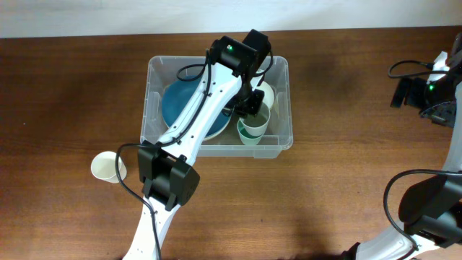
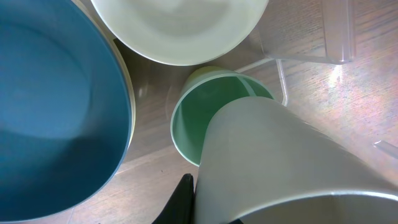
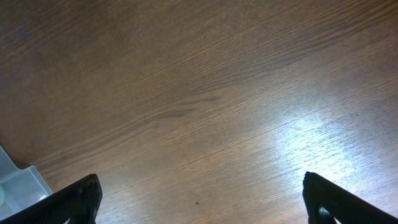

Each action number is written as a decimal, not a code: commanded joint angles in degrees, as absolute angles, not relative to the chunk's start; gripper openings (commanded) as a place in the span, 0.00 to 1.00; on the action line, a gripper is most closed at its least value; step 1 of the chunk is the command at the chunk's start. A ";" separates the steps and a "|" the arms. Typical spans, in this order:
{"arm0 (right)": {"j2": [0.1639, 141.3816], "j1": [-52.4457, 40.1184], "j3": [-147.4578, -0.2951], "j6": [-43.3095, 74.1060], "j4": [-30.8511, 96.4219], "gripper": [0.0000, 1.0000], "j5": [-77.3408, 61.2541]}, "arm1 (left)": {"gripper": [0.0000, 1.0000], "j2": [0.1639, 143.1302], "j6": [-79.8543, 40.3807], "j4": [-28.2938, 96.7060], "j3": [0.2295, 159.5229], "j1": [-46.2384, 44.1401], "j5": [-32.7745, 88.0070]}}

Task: Pack container
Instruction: 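Lower the grey cup into the mint green cup and release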

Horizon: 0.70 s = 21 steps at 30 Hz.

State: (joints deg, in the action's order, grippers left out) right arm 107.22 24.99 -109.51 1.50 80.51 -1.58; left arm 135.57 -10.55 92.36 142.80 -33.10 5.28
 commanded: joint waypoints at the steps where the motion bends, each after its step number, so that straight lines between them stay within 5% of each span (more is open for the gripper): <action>1: 107.42 25.15 -109.27 1.96 80.47 0.99 -1.72 | 0.06 136.03 -11.33 92.44 142.67 -33.34 4.60; 16: 107.42 25.15 -109.27 1.96 80.47 0.99 -1.72 | 0.07 136.03 -12.40 92.64 142.63 -33.34 2.09; 21: 107.42 25.15 -109.27 1.96 80.47 0.99 -1.72 | 0.19 136.03 -12.40 92.66 142.63 -33.34 2.11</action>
State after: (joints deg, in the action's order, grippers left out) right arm 107.22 24.99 -109.51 1.52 80.51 -1.58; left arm 135.57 -12.01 92.44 142.80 -33.10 2.70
